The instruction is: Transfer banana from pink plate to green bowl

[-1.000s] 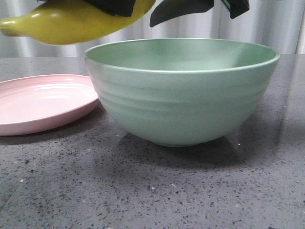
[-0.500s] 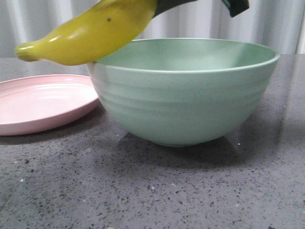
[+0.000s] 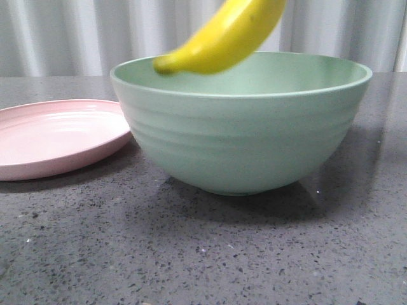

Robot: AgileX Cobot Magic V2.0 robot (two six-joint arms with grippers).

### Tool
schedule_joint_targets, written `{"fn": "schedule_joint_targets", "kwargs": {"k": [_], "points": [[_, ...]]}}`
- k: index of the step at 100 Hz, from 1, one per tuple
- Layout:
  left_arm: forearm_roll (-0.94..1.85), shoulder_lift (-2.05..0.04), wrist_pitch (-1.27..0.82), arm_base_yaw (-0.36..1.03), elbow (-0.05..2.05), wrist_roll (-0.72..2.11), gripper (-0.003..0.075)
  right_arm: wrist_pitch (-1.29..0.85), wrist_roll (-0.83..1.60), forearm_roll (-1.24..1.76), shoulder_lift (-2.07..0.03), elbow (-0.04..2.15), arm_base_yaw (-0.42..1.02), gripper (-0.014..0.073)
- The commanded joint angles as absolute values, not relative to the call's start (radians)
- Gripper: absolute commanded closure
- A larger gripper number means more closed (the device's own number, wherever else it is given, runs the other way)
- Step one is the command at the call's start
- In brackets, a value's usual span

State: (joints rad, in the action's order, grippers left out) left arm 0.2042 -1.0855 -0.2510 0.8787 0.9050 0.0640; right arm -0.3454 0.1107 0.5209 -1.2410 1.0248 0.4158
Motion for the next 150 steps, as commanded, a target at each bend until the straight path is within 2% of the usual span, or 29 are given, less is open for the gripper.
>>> {"fn": "schedule_joint_targets", "kwargs": {"k": [1,6,12,13,18,24,43,55,64,68,69,77,79,85,106,150], "points": [[0.216,-1.064,-0.17,0.885,0.941,0.063,0.0338,-0.307,0.124,0.508,-1.248,1.045,0.415,0.0543],[0.216,-1.064,-0.17,0.885,0.941,0.063,0.0338,-0.314,0.124,0.506,-1.259,1.045,0.415,0.0459],[0.216,-1.064,-0.17,0.885,0.941,0.063,0.0338,-0.324,0.124,0.506,-1.265,1.045,0.415,0.0297],[0.216,-1.064,-0.17,0.885,0.941,0.063,0.0338,-0.324,0.124,0.506,-1.265,1.045,0.415,0.0297],[0.216,-1.064,-0.17,0.885,0.941,0.063,0.0338,-0.324,0.124,0.502,-1.265,1.045,0.415,0.0184],[0.218,-1.064,-0.17,0.885,0.941,0.063,0.0338,-0.321,0.124,0.502,-1.265,1.045,0.415,0.0112],[0.218,-1.064,-0.17,0.885,0.941,0.063,0.0339,-0.321,0.124,0.494,-1.262,1.048,0.415,0.0102],[0.213,-1.057,-0.17,0.885,0.941,0.063,0.0369,-0.313,0.131,0.432,-1.235,1.049,0.415,0.0104],[0.211,-1.048,-0.158,0.885,0.941,0.063,0.0465,-0.328,0.131,0.36,-1.197,1.049,0.415,0.0177],[0.211,-1.038,-0.151,0.885,0.941,0.063,0.0535,-0.341,0.131,0.334,-1.17,1.049,0.415,0.0276],[0.211,-1.035,-0.15,0.885,0.941,0.063,0.0547,-0.343,0.131,0.329,-1.166,1.049,0.415,0.0276],[0.208,-1.016,-0.148,0.885,0.939,0.063,0.0712,-0.368,0.131,0.268,-1.116,1.049,0.415,0.0503],[0.204,-1.01,-0.148,0.885,0.939,0.063,0.0741,-0.374,0.131,0.259,-1.104,1.049,0.415,0.0537],[0.187,-0.992,-0.146,0.885,0.937,0.063,0.0741,-0.395,0.131,0.24,-1.069,1.049,0.415,0.0666],[0.142,-0.895,-0.139,0.885,0.87,0.064,0.0741,-0.373,0.131,0.188,-0.92,0.979,0.415,0.066],[0.129,-0.503,-0.042,0.885,0.532,0.064,0.0741,-0.008,0.131,0.138,-0.509,0.494,0.415,0.066]]}}
